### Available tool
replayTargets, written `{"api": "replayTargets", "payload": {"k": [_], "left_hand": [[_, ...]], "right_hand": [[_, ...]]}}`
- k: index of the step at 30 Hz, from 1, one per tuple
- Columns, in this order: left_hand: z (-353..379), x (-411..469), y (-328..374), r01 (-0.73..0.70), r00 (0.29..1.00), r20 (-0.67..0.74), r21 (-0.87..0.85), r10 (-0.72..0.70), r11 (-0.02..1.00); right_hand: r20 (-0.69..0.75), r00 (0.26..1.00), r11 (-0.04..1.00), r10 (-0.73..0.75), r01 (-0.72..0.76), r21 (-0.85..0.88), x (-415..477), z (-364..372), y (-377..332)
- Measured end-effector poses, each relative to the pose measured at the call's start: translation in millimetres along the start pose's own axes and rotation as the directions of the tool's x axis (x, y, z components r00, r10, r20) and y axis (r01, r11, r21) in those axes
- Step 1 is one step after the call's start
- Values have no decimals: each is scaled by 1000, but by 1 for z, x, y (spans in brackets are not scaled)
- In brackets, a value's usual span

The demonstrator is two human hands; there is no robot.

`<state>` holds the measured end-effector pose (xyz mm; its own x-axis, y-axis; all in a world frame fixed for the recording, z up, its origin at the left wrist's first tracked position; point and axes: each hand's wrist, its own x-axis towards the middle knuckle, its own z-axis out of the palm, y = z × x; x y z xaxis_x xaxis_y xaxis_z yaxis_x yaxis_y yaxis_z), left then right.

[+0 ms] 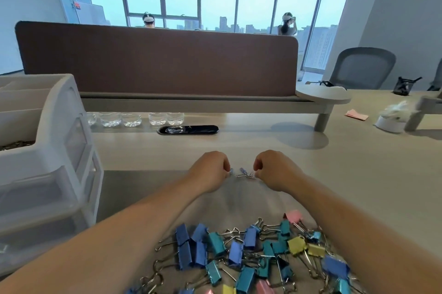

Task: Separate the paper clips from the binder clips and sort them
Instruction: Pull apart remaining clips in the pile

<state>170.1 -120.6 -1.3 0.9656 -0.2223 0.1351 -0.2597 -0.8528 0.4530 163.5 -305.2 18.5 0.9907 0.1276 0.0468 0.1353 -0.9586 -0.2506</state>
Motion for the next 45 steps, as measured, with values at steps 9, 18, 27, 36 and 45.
{"api": "replayTargets", "payload": {"k": [9, 18, 27, 36, 45], "left_hand": [[18, 11, 15, -14, 999, 40, 44, 13, 999], [21, 9, 19, -10, 999, 39, 59, 8, 998], [18, 5, 22, -48, 995, 87, 63, 42, 997], [13, -1, 19, -65, 992, 109, 55, 59, 996], [17, 2, 23, -101, 993, 61, 33, 98, 994]], "right_hand": [[74, 996, 997, 52, -48, -63, 0, 7, 12], [57, 997, 999, -44, 44, 9, 7, 10, 8], [56, 993, 994, -109, 108, 24, -1, 8, 4], [68, 992, 994, -106, 105, 21, -8, 8, 2], [86, 994, 998, -63, 61, 24, -11, 2, 2]]}}
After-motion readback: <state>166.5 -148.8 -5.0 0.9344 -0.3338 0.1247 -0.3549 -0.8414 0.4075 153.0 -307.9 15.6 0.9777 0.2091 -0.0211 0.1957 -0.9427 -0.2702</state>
